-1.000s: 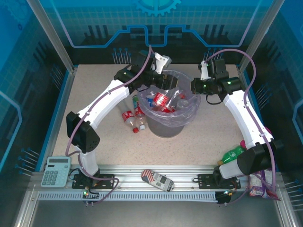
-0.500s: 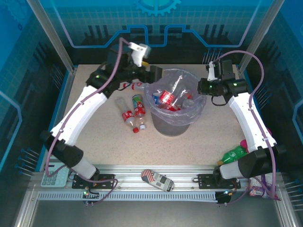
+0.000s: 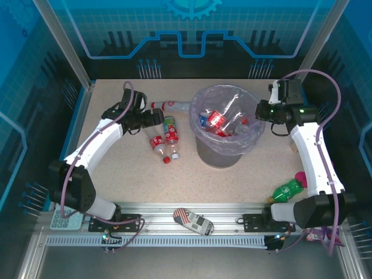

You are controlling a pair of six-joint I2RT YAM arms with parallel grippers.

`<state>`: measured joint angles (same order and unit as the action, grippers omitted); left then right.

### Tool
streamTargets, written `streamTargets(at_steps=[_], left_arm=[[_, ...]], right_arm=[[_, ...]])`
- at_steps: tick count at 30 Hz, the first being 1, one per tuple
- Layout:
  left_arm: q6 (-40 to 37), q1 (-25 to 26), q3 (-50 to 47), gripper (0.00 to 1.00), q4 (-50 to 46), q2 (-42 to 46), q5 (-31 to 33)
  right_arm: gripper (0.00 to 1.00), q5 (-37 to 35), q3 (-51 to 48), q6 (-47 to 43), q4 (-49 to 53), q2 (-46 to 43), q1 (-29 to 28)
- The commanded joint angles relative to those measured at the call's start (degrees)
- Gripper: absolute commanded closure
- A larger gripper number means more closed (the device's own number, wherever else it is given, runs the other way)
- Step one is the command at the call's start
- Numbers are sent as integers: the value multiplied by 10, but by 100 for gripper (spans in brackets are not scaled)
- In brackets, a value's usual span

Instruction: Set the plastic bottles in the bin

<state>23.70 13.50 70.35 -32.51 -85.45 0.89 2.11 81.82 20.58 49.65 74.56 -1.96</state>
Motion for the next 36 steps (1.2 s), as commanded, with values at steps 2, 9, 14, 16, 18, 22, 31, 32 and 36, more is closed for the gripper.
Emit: streamTargets(at_steps=[2, 9, 14, 16, 18, 22, 31, 32, 36], left_arm=[[68, -5, -47, 9, 31, -16, 43], [132, -5, -83, 9, 85, -72, 33], [165, -5, -102, 19, 101, -100, 57], [174, -5, -113, 20, 116, -106, 59], [182, -5, -122, 22, 131, -110, 56], [196, -5, -129, 27, 149, -119, 51], [192, -5, -133, 43, 149, -115, 61], [191, -5, -132, 45, 148, -114, 62], [184, -5, -121, 39, 142, -121, 57]], right_arm=[[98, 17, -5, -7, -15, -29, 19], [98, 39, -27, 4, -31, -30, 18], [98, 36, -31, 1, -27, -31, 17], [98, 38, -33, 1, -28, -30, 17], [98, 42, -35, 3, -31, -29, 18], [98, 55, -40, 7, -38, -22, 14], [98, 60, -31, 6, -41, -6, -16], [98, 60, -29, 7, -42, -3, -19], [97, 65, -25, 9, -43, 6, -31]])
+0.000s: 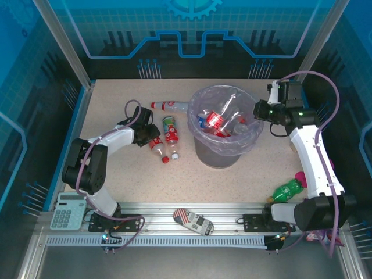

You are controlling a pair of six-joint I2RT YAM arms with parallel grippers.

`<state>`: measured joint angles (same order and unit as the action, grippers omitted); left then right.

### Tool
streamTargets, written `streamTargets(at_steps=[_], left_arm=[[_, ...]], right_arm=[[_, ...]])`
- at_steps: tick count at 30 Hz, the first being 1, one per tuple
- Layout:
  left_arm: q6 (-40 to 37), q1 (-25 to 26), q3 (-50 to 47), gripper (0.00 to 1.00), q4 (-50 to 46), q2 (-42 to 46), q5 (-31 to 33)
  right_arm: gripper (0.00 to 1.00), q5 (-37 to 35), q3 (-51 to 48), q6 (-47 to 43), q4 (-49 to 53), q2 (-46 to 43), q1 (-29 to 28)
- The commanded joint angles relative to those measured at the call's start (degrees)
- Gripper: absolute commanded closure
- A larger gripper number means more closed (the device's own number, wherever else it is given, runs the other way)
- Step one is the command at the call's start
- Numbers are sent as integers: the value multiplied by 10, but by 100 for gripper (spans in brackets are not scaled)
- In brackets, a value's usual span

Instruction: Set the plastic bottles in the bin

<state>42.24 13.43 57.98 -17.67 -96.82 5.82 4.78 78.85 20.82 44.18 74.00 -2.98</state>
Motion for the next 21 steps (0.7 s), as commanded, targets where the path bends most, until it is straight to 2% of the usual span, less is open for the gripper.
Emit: streamTargets(at_steps=[1, 8, 13, 17, 21], left_arm=[[-2, -4, 5, 38, -8, -11, 5], [-8, -4, 7, 45, -6, -8, 1], [-54, -5, 33, 50, -51, 28, 19], [-84, -5, 50, 53, -78, 67, 29], [-120, -6, 76, 55, -104, 106, 30]], right_arm=[[97, 38, 5, 7, 10, 12, -23], [97, 49, 14, 7, 11, 17, -26], [95, 62, 27, 0, 11, 28, -33], [86, 73, 35, -4, 10, 34, -36], [70, 83, 51, -8, 9, 35, -34]])
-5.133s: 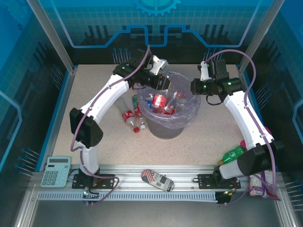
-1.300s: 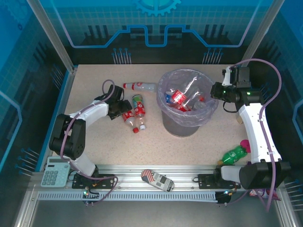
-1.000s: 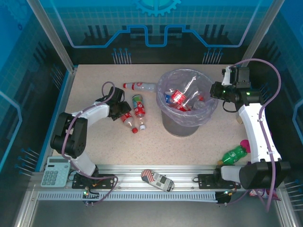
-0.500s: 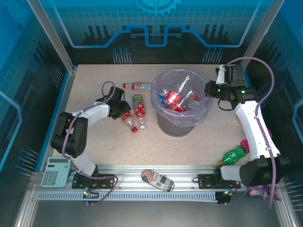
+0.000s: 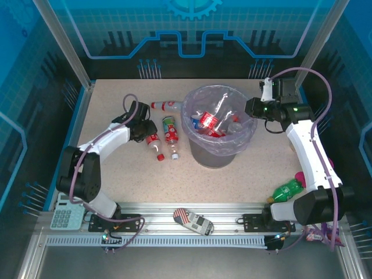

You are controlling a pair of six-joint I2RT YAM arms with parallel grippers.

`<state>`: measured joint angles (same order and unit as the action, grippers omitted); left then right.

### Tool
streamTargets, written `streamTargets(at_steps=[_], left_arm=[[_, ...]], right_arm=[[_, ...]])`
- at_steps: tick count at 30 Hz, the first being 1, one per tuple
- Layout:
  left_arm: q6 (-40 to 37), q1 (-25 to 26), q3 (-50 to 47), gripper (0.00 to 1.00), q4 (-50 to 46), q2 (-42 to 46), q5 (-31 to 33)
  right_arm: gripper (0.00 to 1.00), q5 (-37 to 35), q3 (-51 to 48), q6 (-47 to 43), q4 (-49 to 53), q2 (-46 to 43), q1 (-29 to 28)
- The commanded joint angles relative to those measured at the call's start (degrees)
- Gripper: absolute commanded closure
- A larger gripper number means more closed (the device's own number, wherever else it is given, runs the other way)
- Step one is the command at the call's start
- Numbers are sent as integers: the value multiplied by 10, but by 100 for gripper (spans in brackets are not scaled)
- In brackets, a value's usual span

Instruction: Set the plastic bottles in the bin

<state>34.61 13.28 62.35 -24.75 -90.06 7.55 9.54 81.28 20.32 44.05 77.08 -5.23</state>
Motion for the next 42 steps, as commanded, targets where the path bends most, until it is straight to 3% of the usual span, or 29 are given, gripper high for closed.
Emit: streamTargets(at_steps=[1, 6, 10, 17, 24, 30, 36, 42], left_arm=[[-57, -4, 42, 56, -40, 49, 11], [-131, -5, 110, 60, -69, 103, -14], [-171, -5, 186, 61, -79, 131, -40], [-216, 29, 320, 64, -41, 128, -119], [-308, 142, 453, 63, -34, 42, -199], [-346, 200, 521, 64, -24, -25, -266], [-375, 231, 575, 64, -65, -103, -293], [-441, 257, 658, 62, -181, -184, -318]], right_arm=[[65, 34, 36, -5, 15, 5, -10], [45, 20, 66, -16, 35, -5, 1], [41, 15, 67, -15, 45, -21, 23], [44, 14, 27, -2, 55, -50, 52], [48, 24, -18, 11, 47, -71, 54], [51, 37, -39, 20, 40, -81, 54], [51, 47, -53, 25, 31, -90, 56], [51, 41, -51, 20, 36, -96, 66]])
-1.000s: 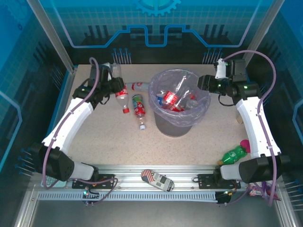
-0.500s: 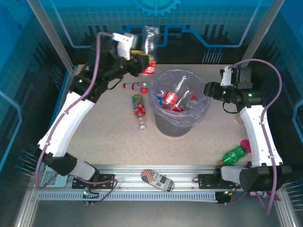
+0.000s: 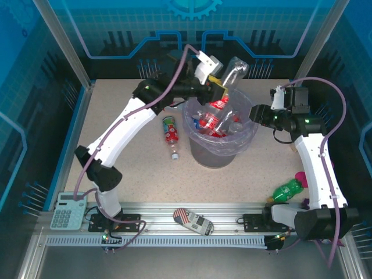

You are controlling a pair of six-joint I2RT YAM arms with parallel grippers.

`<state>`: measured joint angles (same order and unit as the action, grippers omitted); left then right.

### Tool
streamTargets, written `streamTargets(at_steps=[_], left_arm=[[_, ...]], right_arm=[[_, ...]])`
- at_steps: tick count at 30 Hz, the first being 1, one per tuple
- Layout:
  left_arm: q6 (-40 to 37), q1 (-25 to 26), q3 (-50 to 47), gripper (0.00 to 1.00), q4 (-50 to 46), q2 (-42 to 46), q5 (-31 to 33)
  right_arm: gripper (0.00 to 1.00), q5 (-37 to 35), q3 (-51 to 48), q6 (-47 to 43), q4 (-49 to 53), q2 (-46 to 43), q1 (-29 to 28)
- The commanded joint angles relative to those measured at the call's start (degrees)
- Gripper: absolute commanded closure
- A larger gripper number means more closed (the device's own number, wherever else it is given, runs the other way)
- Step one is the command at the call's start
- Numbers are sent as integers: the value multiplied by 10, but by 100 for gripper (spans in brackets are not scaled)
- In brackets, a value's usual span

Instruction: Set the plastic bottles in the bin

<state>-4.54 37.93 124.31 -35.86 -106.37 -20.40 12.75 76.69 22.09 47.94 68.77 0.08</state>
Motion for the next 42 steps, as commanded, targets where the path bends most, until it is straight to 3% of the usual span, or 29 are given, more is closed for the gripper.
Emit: streamTargets(at_steps=[1, 15, 28, 42], left_arm=[[-54, 13, 43, 62, -81, -28, -43], [-99, 48, 77, 62, -203, -96, -53], [-102, 54, 85, 29, -201, -120, -69], [-49, 44, 61, 26, -122, -75, -55]], right_arm=[[51, 7, -5, 2, -3, -14, 15], [51, 12, 20, 5, -15, -23, 51], [54, 55, 67, 29, -58, -8, 49], [67, 46, 55, 28, -50, 26, -48]])
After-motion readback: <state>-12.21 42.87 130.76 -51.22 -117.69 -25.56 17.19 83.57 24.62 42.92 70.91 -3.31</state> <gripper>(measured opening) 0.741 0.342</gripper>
